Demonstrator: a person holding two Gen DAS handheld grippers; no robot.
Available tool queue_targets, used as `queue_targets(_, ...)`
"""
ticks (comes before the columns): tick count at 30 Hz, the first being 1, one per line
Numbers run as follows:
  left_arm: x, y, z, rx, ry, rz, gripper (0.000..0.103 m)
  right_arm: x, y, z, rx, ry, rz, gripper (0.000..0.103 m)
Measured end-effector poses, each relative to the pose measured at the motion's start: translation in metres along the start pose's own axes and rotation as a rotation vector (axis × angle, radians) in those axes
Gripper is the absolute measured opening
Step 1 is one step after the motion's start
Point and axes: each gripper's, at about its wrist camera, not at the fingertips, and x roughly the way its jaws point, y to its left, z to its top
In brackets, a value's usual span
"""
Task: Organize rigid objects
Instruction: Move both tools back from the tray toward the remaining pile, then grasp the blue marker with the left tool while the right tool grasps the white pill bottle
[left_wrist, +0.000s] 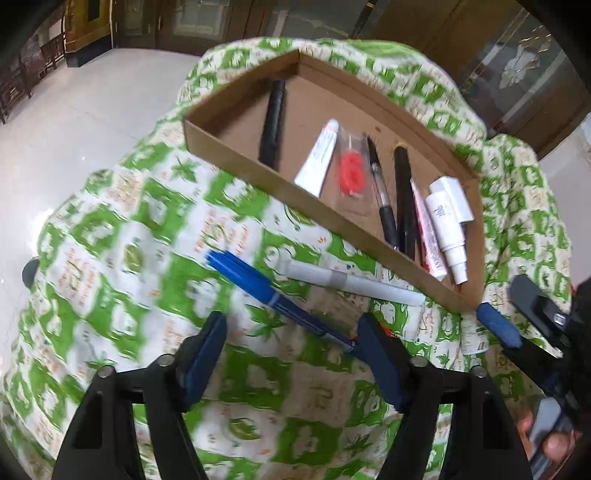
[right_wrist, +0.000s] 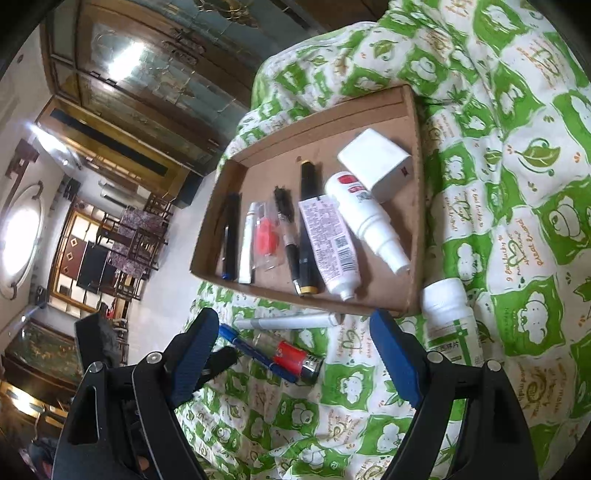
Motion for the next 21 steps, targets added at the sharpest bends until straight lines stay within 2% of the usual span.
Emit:
queue_targets(1, 0.006, -0.002, 0.000, -0.008, 0.020, 0.015, 0.062, -0.003, 0.002, -0.001, -0.004, -0.004, 0.009, 0.083)
queue_targets(2, 0.014, -0.002, 0.000, -0.026, 0.045, 0.037, 0.059, -0.006, 0.003, -0.001, -0.003, -0.011, 0.020, 0.083)
queue_targets(6, 0.017, -0.004, 0.003, -0.057, 0.041, 0.057, 0.059, -0.023, -0.006, 0.006, 0.025, -0.053, 0.054, 0.083)
queue_targets(10, 0.011, 0.007, 0.007, -0.077, 0.036, 0.063, 0.040, -0.039, -0.022, 0.014, 0.082, -0.082, 0.088, 0.083)
queue_targets(13, 0.010, 0.024, 0.010, -0.099, 0.041, 0.036, 0.034, -0.051, -0.032, 0.017, 0.107, -0.092, 0.111, 0.083)
queue_targets(15, 0.009, 0.031, 0.011, -0.120, 0.043, 0.016, 0.033, -0.055, -0.033, 0.017, 0.094, -0.081, 0.053, 0.083)
queue_targets(18, 0.009, 0.032, 0.011, -0.095, 0.038, 0.033, 0.033, -0.052, -0.021, 0.013, -0.003, -0.043, -0.139, 0.083)
queue_targets(20, 0.011, 0.027, 0.012, -0.075, 0.033, 0.053, 0.033, -0.040, -0.013, 0.008, -0.066, 0.008, -0.226, 0.075)
queue_targets(21, 0.011, 0.026, 0.012, -0.071, 0.033, 0.059, 0.033, -0.032, -0.011, 0.007, -0.084, 0.034, -0.262, 0.063)
